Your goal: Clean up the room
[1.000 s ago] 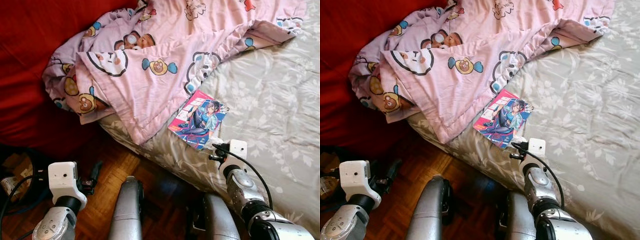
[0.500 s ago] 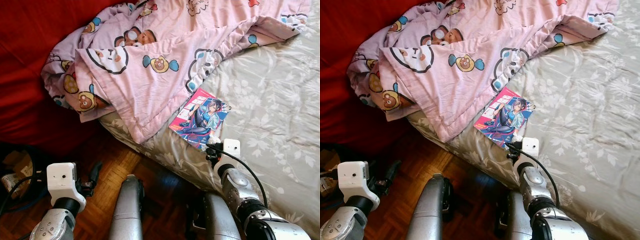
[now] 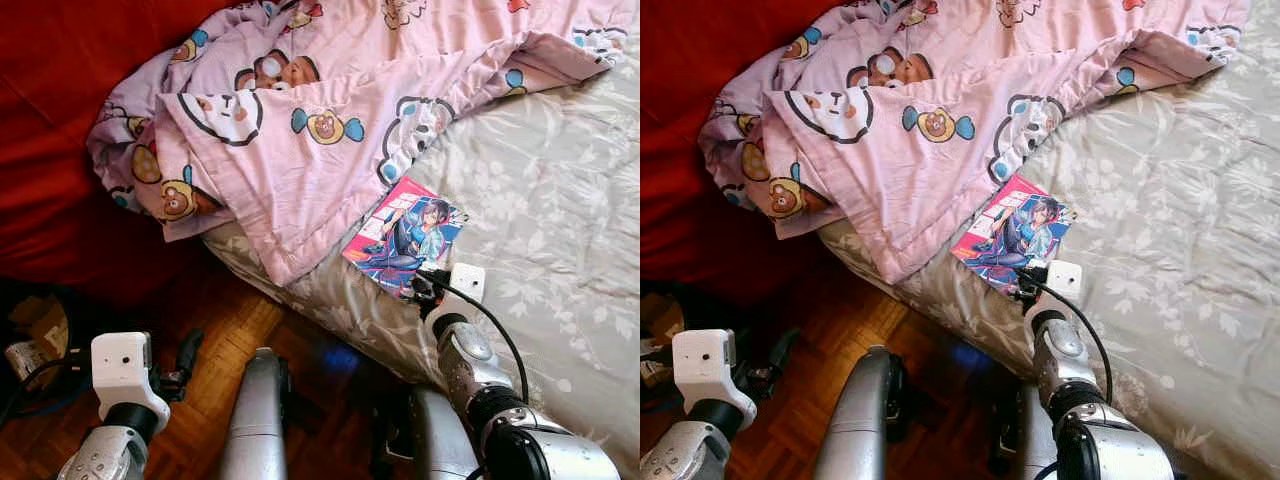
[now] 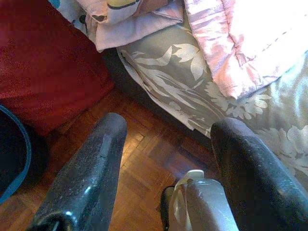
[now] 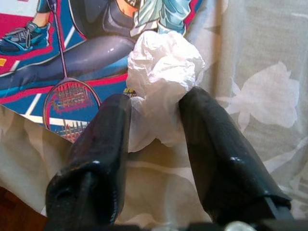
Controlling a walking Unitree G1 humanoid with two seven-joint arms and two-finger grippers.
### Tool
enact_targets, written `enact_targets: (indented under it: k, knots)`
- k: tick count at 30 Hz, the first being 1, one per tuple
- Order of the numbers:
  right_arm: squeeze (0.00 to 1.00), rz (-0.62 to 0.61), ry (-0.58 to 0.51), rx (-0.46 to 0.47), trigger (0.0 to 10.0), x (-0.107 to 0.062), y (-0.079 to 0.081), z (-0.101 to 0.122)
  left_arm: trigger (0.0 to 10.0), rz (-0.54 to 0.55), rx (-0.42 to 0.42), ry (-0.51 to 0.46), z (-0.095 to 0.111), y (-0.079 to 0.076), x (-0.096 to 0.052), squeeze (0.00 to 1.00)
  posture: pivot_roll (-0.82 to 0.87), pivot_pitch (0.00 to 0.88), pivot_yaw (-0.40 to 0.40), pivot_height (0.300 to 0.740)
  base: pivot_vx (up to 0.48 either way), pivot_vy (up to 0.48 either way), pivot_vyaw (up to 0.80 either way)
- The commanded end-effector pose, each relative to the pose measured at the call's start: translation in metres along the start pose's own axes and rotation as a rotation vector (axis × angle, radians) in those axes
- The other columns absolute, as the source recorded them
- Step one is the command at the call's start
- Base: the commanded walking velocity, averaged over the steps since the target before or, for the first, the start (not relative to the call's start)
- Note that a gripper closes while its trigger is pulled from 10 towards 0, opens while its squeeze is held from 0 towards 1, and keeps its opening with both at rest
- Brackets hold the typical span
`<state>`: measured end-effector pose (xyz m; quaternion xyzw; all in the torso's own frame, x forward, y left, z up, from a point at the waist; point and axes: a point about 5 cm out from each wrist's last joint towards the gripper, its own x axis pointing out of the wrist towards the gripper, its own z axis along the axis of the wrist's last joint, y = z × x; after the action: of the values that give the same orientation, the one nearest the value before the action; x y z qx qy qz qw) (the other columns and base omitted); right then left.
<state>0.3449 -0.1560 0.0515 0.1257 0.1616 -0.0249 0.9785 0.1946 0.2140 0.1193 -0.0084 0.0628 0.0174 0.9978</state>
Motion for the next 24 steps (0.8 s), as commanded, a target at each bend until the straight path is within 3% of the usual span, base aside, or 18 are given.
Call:
enact_targets:
  k: [1, 24]
  knots:
    - [0.0, -0.034, 0.084, 0.021, 10.0, -0.007, -0.006, -0.023, 10.0, 0.011, 0.006, 0.051, -0.008, 0.002, -0.009, 0.0, 0.33, 0.554, 0.06, 0.655, 0.0, 0.0, 0.0]
    - [0.0, -0.062, 0.037, 0.094, 10.0, -0.005, -0.004, -0.016, 10.0, 0.013, 0.013, 0.076, -0.006, 0.002, -0.027, 0.0, 0.37, 0.597, 0.082, 0.655, 0.0, 0.0, 0.0]
